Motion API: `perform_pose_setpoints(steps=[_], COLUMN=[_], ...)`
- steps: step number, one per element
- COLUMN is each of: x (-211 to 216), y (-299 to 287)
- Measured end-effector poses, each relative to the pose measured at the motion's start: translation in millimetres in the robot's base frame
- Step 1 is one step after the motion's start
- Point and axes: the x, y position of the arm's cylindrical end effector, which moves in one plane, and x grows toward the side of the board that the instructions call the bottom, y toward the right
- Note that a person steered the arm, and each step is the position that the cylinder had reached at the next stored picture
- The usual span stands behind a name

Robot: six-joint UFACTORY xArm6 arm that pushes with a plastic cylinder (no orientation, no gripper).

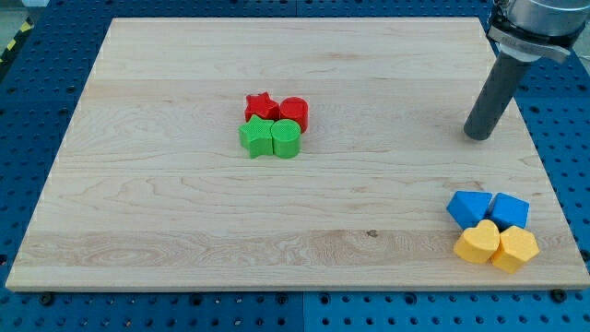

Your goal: Point your arm at the group of blocks

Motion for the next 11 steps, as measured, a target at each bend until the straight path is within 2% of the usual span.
perform_pose_setpoints(steps=[9,11], x=[4,6], y=[-62,-127])
